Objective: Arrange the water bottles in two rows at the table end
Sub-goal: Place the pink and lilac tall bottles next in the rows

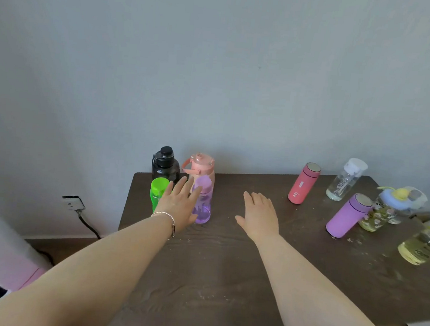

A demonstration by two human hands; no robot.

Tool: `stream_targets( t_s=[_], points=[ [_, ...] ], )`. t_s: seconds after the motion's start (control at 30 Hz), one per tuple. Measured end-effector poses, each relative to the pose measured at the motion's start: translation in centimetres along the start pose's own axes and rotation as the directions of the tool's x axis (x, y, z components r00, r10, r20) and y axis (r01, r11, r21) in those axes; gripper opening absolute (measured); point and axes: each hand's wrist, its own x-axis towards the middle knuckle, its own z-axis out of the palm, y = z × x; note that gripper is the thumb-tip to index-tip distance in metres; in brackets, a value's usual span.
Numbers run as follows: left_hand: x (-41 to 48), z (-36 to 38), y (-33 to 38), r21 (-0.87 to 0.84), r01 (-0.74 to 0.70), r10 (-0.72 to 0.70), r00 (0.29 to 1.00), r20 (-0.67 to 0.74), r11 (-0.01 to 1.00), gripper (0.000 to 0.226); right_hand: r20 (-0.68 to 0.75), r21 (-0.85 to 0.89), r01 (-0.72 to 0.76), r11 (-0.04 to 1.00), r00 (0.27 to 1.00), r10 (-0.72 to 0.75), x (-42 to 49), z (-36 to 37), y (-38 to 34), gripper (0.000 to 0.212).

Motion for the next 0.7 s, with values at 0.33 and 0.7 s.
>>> stream_targets(
  t_s=[0.33, 0.7],
  points=[
    [3.2, -1.2, 15.1, 0.093, 0.004, -0.005, 1.0, 0.016, 0.996, 0.082, 0.007, 0.056, -0.091, 0.994, 0.996, 0.091, -4.6, -0.1, 16.8, 0.079],
    [7.7, -3.2, 29.1, 0.045, 0.002, -0.002, 1.0, 0.005, 0.999, 0.081, -0.036, 0.079, -0.105, 0.991, 0.994, 0.108, -6.7, -1.3, 29.8, 0.075]
  ],
)
